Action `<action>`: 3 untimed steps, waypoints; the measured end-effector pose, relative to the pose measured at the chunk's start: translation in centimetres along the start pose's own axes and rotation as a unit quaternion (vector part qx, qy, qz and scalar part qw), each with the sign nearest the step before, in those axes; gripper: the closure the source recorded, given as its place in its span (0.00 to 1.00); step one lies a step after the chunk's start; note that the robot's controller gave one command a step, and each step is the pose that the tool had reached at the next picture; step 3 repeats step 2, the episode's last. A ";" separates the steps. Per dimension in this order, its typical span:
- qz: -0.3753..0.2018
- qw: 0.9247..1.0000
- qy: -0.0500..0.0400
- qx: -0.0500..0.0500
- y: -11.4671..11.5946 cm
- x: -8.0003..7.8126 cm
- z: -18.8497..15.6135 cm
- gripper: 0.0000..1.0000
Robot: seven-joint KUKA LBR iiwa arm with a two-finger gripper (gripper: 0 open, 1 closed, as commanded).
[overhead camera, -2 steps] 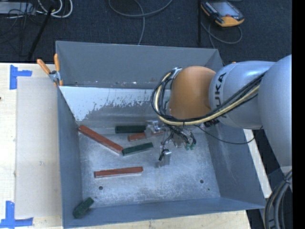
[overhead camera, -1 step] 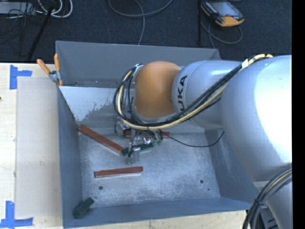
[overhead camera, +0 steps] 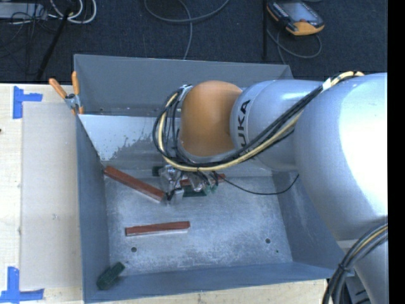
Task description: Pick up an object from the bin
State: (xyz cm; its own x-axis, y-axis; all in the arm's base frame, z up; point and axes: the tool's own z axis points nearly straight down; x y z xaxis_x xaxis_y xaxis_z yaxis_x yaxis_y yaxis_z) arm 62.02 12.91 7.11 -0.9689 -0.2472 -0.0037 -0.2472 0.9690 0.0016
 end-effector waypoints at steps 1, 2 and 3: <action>-0.032 0.999 -0.002 0.001 1.2 1.1 -10.3 1.00; -0.067 0.998 -0.002 0.002 -2.7 3.6 -18.3 1.00; -0.067 0.998 -0.002 0.002 -2.7 3.6 -18.3 1.00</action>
Offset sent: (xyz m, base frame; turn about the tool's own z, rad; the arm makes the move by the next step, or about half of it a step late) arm -0.0156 0.0081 0.0979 -0.0667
